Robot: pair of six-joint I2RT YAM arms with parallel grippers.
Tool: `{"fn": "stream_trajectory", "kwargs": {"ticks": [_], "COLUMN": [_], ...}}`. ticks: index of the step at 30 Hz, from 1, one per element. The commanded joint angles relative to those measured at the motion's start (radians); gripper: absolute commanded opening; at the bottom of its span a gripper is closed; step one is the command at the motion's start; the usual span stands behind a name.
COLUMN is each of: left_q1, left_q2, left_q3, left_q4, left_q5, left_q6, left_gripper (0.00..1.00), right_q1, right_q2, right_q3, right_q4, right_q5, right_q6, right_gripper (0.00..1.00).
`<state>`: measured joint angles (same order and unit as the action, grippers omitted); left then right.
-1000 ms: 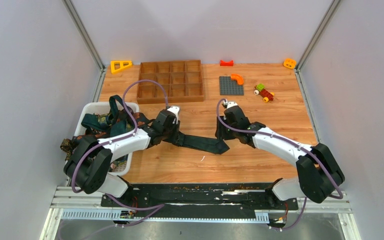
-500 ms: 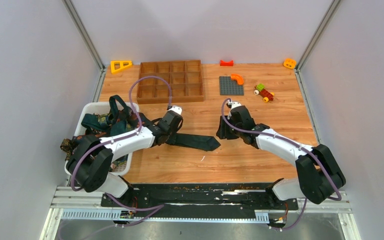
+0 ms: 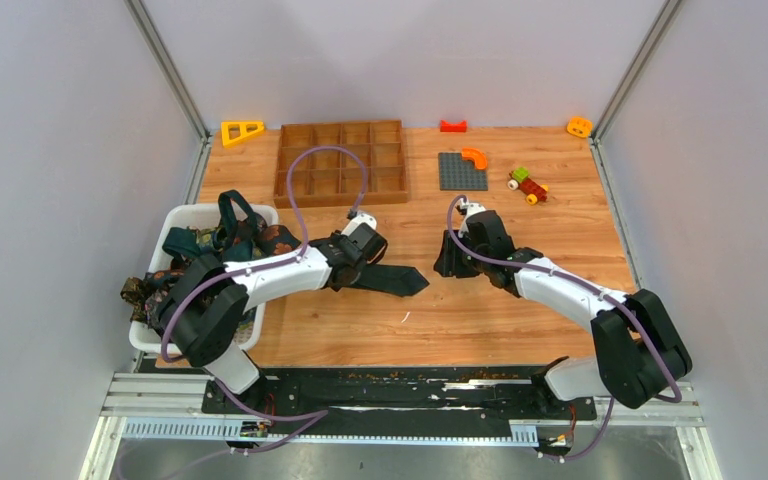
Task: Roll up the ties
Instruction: Roll the tie at the center of the board.
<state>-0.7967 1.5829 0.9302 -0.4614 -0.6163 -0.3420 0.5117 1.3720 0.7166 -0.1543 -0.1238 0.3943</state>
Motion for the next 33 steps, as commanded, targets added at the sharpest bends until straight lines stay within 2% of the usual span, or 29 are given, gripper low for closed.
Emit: {"fn": "stream_trajectory", "kwargs": {"ticks": [1, 9, 15, 24, 33], "left_q1": [-0.033, -0.097, -0.121, -0.141, -0.147], "left_q2": [0.042, 0.192, 0.275, 0.343, 0.357], "left_q3": [0.064, 0.175, 0.223, 0.28, 0.307], "left_q4": [-0.051, -0.177, -0.191, -0.202, -0.16], "left_q5": [-0.131, -0.332, -0.358, -0.328, -0.192], "left_q6": [-0.011, -0.069, -0.083, -0.105, -0.109], "left_gripper": [0.25, 0.25, 0.26, 0.31, 0.45], "right_q1": [-0.01, -0.019, -0.023, -0.028, -0.032], "right_q2": [-0.022, -0.027, -0.03, -0.027, -0.023], "right_q3": [-0.011, -0.02, -0.025, -0.028, -0.028], "right_q4": [0.052, 0.061, 0.065, 0.072, 0.074], "right_q5": [-0.021, -0.031, -0.037, -0.045, -0.052], "right_q6": [0.008, 0.011, 0.013, 0.013, 0.014], "right_gripper": [0.4, 0.4, 0.4, 0.4, 0.4]}}
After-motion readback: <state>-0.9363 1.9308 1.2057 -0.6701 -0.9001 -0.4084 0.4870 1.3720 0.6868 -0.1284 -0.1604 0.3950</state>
